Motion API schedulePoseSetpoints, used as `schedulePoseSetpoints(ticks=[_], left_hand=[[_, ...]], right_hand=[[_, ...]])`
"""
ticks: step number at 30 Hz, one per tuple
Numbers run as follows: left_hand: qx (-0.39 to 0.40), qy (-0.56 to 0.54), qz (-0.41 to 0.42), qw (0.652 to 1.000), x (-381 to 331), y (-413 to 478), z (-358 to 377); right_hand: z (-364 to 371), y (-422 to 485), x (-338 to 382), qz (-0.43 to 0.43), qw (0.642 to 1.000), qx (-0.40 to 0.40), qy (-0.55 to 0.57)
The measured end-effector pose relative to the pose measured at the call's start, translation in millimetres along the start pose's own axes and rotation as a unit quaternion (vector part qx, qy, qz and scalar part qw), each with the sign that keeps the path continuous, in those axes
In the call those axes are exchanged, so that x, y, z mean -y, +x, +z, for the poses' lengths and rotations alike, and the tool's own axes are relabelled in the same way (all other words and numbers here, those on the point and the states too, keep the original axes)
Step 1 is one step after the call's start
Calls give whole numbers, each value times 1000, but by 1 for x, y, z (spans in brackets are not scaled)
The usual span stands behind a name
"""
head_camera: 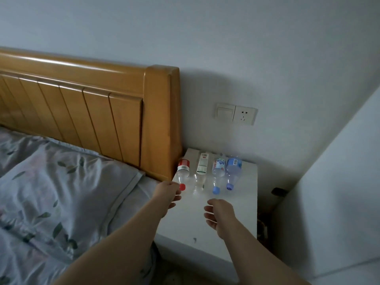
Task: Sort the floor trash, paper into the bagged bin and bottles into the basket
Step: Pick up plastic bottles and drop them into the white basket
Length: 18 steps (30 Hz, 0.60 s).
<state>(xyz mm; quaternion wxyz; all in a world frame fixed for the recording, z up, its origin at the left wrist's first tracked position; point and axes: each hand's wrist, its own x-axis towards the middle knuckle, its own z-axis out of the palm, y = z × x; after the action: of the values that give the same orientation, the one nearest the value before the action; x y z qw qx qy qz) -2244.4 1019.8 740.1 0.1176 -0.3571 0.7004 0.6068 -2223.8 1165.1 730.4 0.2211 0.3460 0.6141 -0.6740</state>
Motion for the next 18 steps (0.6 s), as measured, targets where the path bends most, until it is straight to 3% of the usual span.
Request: schedulePoseSetpoints(ticks=[12, 18], left_hand=[[13, 81, -134, 988, -22, 149, 25], [33, 125, -101, 987, -14, 204, 56]], right_hand=[[49, 132, 25, 93, 993, -56, 47], [61, 200, 22, 91, 995, -45, -16]])
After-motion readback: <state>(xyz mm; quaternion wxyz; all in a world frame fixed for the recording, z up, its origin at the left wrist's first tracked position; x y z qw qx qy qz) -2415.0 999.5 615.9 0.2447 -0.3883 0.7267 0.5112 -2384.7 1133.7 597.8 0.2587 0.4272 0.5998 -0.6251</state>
